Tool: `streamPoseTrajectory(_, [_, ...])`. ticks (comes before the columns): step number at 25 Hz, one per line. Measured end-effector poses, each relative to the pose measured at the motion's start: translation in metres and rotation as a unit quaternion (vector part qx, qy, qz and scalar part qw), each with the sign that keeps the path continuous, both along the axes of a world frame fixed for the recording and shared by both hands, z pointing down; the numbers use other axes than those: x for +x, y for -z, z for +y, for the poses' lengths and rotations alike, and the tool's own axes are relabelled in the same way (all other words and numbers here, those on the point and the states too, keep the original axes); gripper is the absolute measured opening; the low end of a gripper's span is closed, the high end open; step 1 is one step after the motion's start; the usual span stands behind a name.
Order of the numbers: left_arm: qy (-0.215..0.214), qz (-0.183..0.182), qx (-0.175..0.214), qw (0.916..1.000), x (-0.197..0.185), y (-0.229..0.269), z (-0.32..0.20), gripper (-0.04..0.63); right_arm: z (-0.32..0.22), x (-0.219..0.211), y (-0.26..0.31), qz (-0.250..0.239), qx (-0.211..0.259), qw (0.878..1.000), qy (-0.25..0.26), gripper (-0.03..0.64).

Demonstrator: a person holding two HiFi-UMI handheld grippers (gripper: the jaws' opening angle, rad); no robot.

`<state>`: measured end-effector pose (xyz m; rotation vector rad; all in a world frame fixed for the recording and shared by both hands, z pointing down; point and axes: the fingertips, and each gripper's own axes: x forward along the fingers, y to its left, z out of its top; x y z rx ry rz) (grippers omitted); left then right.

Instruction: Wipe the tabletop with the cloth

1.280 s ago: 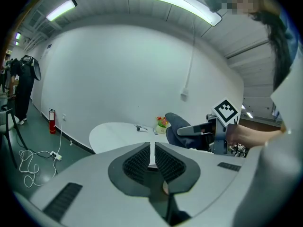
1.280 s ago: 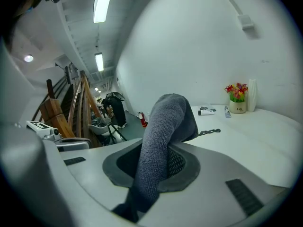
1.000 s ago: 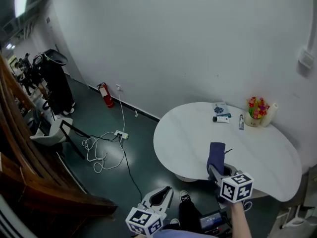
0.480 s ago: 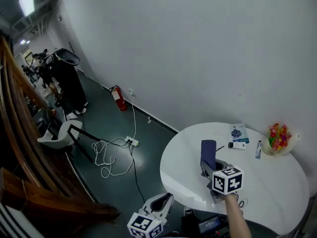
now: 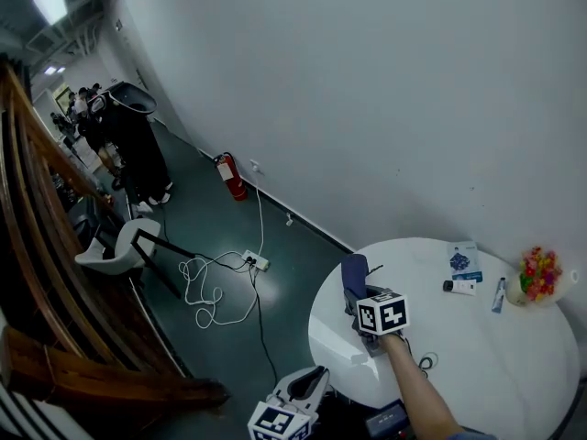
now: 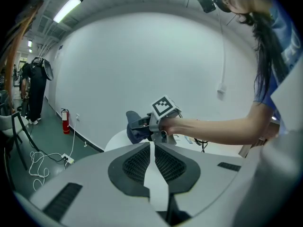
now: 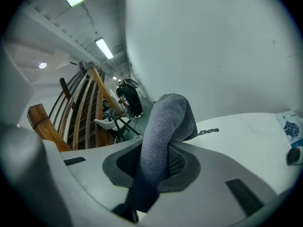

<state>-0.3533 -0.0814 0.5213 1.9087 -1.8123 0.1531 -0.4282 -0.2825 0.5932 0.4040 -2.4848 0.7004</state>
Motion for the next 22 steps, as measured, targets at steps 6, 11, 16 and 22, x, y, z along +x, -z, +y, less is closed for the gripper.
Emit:
streamPoseTrajectory(6, [-0.021, 0.01, -0.013, 0.9996, -0.029, -0.01, 0.0, 0.025, -0.005, -0.055, -0.045, 0.037, -0.027, 0.999, -0.023, 0.069])
streamPoseTrajectory(11, [-0.054, 0.01, -0.01, 0.9985, -0.048, -0.008, -0.004, 0.025, -0.012, -0.051, -0.073, 0.084, -0.029, 0.995, -0.052, 0.069])
streamPoseTrajectory(16, [-0.097, 0.016, -0.002, 0.9952, -0.055, -0.008, -0.011, 0.024, -0.014, -0.019, -0.08, 0.102, -0.032, 0.99, -0.092, 0.069])
streamPoseTrajectory(22, [-0.158, 0.021, 0.008, 0.9872, -0.039, -0.005, -0.023, 0.023, -0.019, 0.045, -0.086, 0.13, -0.032, 0.98, -0.145, 0.069])
